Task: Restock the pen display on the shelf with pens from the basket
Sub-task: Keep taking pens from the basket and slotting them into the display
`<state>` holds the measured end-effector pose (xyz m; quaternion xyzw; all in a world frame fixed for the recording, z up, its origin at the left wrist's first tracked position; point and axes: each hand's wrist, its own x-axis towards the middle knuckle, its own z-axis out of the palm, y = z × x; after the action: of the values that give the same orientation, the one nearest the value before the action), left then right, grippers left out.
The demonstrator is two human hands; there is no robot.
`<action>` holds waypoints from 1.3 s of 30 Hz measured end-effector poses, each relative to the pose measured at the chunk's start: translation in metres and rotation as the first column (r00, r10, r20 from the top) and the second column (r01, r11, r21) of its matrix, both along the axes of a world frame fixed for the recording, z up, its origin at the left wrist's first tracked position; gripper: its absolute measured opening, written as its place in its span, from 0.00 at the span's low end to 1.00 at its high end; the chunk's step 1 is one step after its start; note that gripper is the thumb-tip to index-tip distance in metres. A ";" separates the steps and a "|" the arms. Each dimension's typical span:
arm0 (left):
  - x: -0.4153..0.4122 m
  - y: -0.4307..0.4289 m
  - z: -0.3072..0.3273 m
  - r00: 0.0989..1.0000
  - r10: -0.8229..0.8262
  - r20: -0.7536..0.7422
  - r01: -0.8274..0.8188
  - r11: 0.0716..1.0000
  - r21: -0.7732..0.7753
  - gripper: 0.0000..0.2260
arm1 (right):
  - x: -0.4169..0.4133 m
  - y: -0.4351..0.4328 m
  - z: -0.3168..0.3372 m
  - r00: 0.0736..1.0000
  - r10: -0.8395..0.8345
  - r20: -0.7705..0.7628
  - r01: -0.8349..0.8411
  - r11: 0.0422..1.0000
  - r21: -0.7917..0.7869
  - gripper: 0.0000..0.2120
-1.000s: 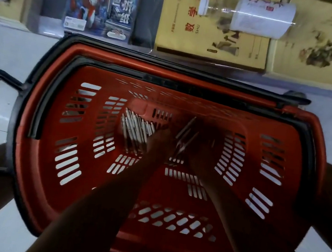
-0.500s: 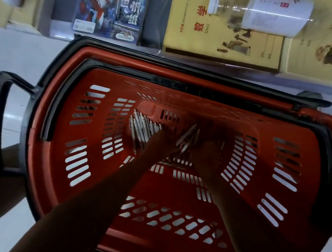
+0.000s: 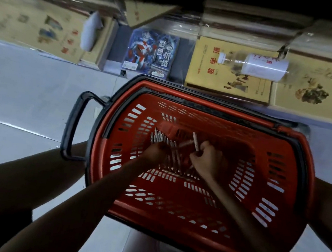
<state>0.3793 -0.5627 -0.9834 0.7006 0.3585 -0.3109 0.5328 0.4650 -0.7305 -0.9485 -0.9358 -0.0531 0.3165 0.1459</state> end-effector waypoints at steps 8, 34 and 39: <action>-0.021 -0.007 0.081 0.892 0.446 0.081 -0.432 0.890 -0.144 0.03 | -0.021 0.004 0.085 0.986 -0.146 0.082 0.119 0.956 0.269 0.02; -0.041 -0.041 0.342 0.545 0.500 0.673 -0.366 0.864 -0.346 0.07 | -0.033 -0.025 0.328 0.950 -0.311 -0.016 0.169 0.471 0.866 0.02; -0.031 -0.052 0.391 0.422 0.479 0.769 -0.319 0.873 -0.369 0.02 | -0.029 -0.020 0.383 0.947 -0.310 -0.085 0.194 0.342 0.919 0.10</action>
<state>0.3487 -0.6147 -0.5922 0.6083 0.1849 0.1736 0.7521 0.4363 -0.7509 -0.5657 -0.7092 -0.0818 0.1580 0.6822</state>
